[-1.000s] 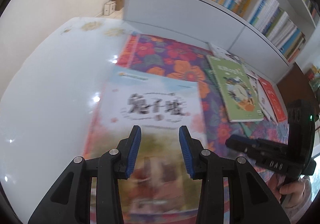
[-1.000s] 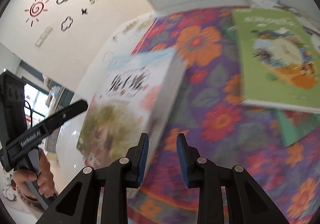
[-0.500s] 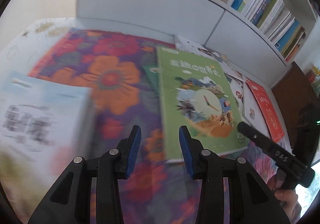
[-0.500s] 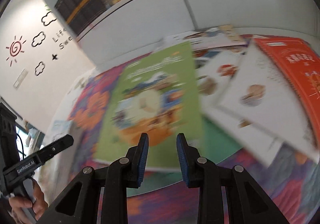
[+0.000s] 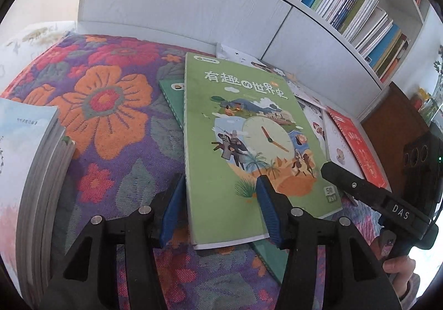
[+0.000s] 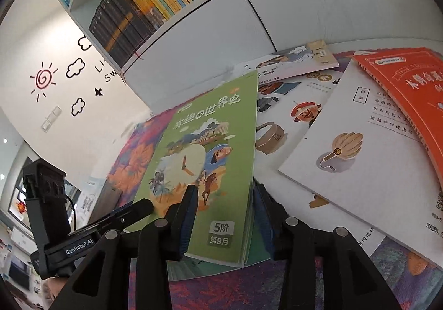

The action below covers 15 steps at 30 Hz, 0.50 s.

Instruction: Organize books

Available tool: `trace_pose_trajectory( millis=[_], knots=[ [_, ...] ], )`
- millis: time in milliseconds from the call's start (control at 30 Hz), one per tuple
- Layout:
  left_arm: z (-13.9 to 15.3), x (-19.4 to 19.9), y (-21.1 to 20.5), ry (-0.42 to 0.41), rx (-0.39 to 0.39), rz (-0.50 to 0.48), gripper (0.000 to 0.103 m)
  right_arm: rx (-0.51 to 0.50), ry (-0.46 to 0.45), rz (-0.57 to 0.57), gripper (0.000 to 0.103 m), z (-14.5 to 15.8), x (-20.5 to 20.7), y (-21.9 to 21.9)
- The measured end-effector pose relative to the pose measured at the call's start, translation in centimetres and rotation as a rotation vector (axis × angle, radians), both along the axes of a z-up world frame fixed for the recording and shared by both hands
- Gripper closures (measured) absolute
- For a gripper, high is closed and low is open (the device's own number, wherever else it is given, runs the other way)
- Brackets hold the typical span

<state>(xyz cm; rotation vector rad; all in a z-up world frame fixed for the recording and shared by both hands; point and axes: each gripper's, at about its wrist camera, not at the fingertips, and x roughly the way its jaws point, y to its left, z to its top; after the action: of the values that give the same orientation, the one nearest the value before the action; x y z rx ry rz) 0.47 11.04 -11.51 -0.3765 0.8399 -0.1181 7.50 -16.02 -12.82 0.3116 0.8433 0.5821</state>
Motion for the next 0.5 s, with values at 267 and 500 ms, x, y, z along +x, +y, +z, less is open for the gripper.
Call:
trace_pose_trajectory(
  millis=[267, 500],
  knots=[
    [0.5, -0.2, -0.8, 0.068, 0.031, -0.047, 0.053, -0.112, -0.025, 0.018, 0.06, 0.6, -0.5, 1.2],
    [1.0, -5.0, -2.1, 0.127, 0.081, -0.124, 0.053, -0.223, -0.005, 0.057, 0.06, 1.2, -4.7, 1.7]
  ],
)
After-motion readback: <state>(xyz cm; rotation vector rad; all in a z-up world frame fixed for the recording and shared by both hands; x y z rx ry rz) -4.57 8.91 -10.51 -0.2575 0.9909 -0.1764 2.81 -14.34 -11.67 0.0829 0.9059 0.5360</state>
